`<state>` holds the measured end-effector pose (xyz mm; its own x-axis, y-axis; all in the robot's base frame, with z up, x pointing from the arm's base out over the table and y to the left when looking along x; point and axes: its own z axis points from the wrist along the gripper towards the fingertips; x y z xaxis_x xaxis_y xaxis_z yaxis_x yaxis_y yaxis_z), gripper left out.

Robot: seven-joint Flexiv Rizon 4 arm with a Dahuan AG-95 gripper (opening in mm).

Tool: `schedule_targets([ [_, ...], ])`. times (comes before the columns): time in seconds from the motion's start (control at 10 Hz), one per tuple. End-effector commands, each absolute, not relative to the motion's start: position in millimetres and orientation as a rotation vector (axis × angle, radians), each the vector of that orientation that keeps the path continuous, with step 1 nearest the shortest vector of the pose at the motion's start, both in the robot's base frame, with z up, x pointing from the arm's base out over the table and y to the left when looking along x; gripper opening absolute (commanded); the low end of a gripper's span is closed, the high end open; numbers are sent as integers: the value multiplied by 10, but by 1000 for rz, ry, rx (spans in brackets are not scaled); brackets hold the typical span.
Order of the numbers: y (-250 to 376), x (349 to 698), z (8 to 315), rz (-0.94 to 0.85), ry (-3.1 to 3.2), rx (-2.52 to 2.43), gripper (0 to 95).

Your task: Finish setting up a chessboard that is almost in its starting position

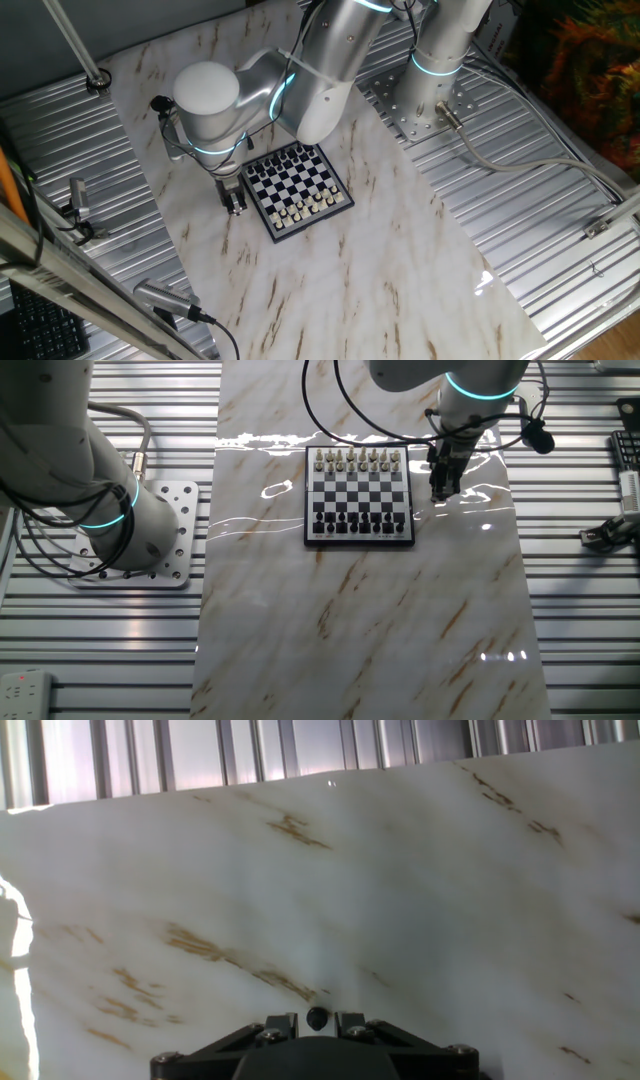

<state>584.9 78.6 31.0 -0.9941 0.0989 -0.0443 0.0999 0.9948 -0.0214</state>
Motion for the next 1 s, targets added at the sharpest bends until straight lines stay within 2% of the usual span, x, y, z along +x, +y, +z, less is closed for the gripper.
schedule_targets([
  [0.1,786,5846,313,-35,3095,155,190],
  [1.0,782,5835,293,-35,3083,151,190],
])
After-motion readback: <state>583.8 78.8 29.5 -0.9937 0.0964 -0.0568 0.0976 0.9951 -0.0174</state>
